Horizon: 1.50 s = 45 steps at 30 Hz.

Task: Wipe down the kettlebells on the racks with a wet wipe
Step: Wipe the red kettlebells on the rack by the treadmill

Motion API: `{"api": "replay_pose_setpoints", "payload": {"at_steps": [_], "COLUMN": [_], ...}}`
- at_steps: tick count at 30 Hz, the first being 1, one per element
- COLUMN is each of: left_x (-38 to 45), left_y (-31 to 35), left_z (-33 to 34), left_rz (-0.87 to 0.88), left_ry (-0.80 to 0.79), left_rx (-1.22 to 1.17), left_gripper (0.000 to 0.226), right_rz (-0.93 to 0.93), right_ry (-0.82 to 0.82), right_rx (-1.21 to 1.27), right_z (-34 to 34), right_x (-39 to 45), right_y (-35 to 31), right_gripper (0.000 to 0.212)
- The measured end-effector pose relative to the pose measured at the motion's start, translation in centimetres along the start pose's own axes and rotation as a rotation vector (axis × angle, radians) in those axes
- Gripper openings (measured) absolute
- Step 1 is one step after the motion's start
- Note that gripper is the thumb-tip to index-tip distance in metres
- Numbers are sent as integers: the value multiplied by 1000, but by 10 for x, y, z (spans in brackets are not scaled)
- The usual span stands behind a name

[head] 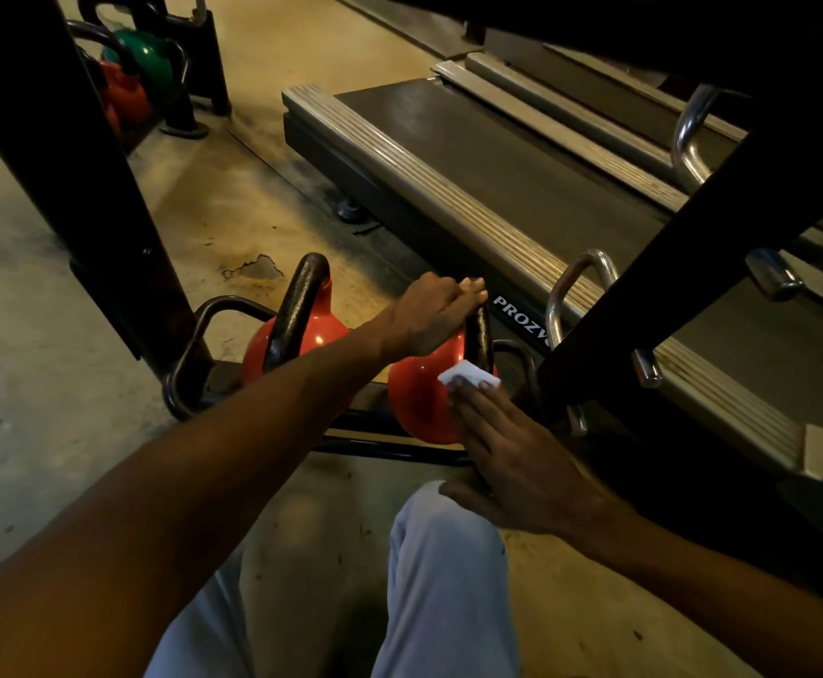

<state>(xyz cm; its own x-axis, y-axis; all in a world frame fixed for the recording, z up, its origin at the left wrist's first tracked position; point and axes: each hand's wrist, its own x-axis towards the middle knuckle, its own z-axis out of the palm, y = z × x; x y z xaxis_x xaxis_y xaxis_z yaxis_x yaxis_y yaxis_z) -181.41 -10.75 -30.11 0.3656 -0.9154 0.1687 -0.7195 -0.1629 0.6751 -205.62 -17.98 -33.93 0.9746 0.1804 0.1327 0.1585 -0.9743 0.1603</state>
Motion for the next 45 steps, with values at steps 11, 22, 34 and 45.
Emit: {"api": "replay_pose_setpoints", "payload": {"at_steps": [11,22,34,45], "left_x": [0,-1,2,1], "left_y": [-2,4,-5,-1], "left_z": [14,15,18,16], "left_rz": [14,-61,1,-10], "left_ry": [118,122,145,97], "left_rx": [-129,-121,-87,-60], "left_gripper": [61,58,55,59], "right_rz": [629,1150,903,357], "right_ry": [257,246,404,15], "right_rx": [787,2325,1216,-1], "right_z": [-4,-43,-7,44], "right_x": [29,76,47,-24], "right_y": [-48,57,-54,-43], "right_gripper": [91,116,66,92]}}
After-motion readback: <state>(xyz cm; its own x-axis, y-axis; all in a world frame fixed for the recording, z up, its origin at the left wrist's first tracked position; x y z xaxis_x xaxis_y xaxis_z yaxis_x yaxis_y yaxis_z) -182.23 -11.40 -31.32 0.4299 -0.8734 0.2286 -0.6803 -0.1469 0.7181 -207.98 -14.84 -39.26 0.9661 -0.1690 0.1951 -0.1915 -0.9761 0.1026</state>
